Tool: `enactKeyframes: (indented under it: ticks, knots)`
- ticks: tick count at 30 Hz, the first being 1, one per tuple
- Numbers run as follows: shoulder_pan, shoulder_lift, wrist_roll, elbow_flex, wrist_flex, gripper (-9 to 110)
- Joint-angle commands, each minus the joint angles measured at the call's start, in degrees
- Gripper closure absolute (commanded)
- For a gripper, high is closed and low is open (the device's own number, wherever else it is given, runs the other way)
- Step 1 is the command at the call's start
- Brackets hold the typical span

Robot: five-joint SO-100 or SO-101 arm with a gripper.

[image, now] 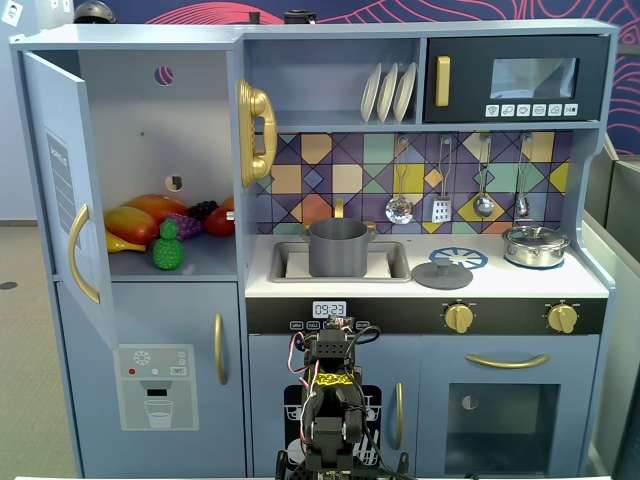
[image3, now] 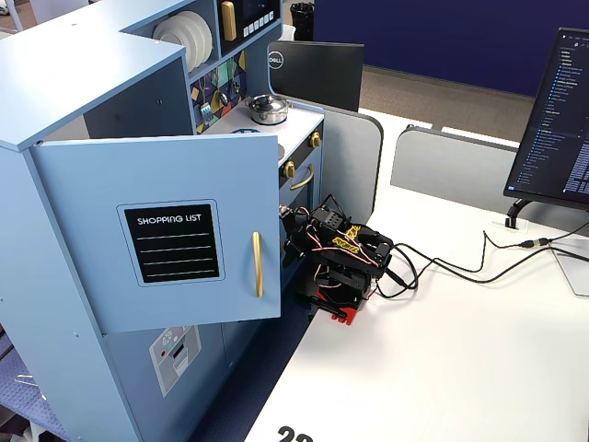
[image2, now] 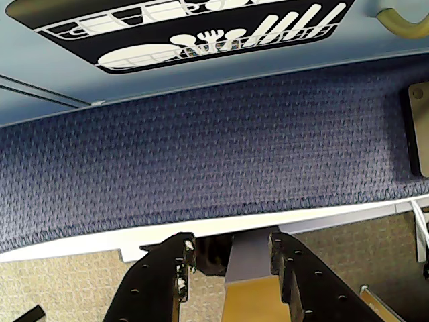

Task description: Pick up the green pineapple from the left cabinet and place it in the gray recipient

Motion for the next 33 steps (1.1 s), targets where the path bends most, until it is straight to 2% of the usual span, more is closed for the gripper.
enactKeyframes:
  ticks: [1,9,12,15,17,20,22,25,33]
  knots:
    - [-3.08,-0.26,-2.81,0.09,10.46,100]
    - [-3.34,-0.26,-4.57,0.09,10.11,99]
    - [-8.7,-0.35,-5.01,0.09,5.98,97]
    - [-19.86,-0.35,-1.05,0.09,-6.94,94]
    - [-28.48,-2.2,-1.85,0.09,-24.79,92]
    - [-38.32,-8.61,-4.39,-0.79,-59.77,85]
    - [-43.15,-15.03,-5.89,-6.59,-70.14,83]
    - [-47.02,-22.68,-7.21,-15.64,-77.43,81]
    - [-49.48,-29.71,-7.12,-25.93,-79.89,79]
